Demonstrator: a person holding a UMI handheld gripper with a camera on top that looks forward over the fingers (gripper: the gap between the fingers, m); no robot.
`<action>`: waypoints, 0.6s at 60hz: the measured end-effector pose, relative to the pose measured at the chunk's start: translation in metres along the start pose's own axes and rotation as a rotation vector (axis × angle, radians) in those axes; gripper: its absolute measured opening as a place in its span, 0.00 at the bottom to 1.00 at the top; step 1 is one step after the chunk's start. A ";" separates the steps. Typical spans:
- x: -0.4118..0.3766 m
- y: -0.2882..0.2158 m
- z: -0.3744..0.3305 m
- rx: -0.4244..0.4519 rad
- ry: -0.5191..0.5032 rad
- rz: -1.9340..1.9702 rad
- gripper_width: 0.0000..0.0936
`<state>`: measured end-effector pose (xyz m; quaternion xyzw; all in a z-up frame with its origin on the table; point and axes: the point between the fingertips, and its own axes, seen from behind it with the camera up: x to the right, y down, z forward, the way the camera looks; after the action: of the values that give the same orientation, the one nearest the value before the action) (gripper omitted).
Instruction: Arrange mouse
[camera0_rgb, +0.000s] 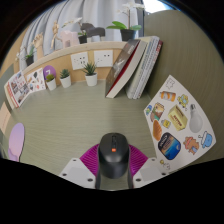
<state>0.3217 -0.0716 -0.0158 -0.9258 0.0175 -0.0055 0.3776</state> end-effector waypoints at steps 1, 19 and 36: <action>0.000 0.000 0.000 -0.001 0.002 0.004 0.39; -0.020 -0.053 -0.036 0.033 0.100 0.004 0.36; -0.196 -0.203 -0.184 0.358 0.101 -0.010 0.36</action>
<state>0.1277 -0.0485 0.2586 -0.8423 0.0306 -0.0570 0.5350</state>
